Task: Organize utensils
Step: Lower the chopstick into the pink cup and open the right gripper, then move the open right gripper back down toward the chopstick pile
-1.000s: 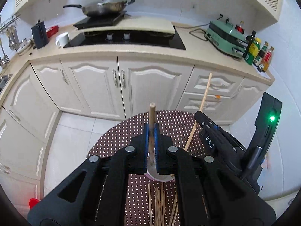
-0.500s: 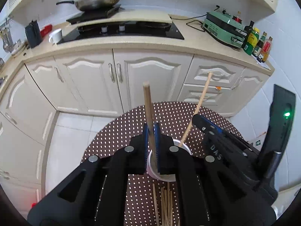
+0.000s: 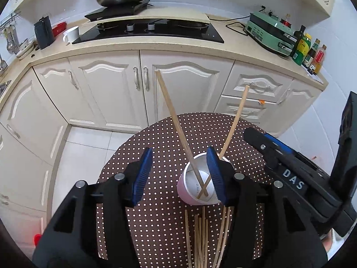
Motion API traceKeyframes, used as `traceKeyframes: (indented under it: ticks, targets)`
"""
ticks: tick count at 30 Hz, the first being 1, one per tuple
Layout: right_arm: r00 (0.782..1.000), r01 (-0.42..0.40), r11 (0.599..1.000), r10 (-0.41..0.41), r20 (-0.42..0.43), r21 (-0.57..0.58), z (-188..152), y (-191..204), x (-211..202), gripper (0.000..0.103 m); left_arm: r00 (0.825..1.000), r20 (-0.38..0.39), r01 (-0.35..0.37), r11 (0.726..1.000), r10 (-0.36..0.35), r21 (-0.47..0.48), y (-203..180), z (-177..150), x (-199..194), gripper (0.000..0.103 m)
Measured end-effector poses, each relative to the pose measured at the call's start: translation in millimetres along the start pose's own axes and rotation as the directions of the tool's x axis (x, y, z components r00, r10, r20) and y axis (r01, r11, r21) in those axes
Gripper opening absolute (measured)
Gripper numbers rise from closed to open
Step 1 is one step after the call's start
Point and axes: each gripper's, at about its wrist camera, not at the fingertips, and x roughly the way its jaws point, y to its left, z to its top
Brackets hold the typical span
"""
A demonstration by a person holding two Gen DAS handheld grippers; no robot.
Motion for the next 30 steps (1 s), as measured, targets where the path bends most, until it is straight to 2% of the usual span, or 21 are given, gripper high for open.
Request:
traceKeyframes:
  ticks: [30]
  targets:
    - [0.999,0.011,0.999,-0.008,0.045,-0.053,-15.8,17.0,-52.7,0.061,0.998,0.043,-0.042,0.999,0.042,-0.014,-2.5,-19.0,-38.5,0.053]
